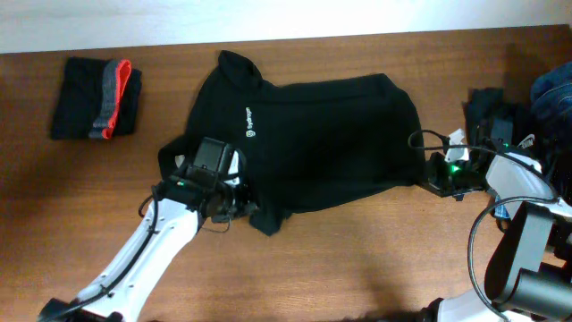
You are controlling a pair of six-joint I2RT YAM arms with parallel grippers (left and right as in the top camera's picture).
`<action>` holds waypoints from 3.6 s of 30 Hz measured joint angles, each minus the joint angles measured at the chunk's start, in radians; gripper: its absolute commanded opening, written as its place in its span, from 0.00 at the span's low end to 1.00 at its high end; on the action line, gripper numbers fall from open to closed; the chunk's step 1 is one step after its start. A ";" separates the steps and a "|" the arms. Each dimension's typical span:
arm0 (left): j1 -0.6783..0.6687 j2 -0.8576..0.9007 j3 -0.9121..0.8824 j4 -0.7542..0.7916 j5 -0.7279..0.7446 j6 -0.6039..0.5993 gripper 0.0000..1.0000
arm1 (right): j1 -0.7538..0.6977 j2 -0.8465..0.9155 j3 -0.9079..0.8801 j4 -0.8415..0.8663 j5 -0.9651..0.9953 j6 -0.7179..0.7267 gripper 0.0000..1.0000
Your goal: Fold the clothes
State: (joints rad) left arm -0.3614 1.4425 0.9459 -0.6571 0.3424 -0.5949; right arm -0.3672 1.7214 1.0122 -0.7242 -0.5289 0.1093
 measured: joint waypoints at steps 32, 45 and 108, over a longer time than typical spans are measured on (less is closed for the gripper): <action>0.126 0.011 0.008 0.026 -0.168 0.004 0.01 | 0.062 0.000 0.003 0.113 0.107 0.096 0.06; 0.154 0.011 0.008 0.005 -0.218 0.004 0.01 | 0.062 0.000 0.003 0.121 0.208 0.105 0.06; 0.305 0.011 0.008 -0.095 -0.200 0.008 0.06 | -0.143 0.000 0.009 0.077 -0.170 0.174 0.04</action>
State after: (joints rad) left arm -0.0563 1.4532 0.9543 -0.7521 0.1429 -0.5869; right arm -0.5106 1.7214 1.0210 -0.6468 -0.6991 0.2832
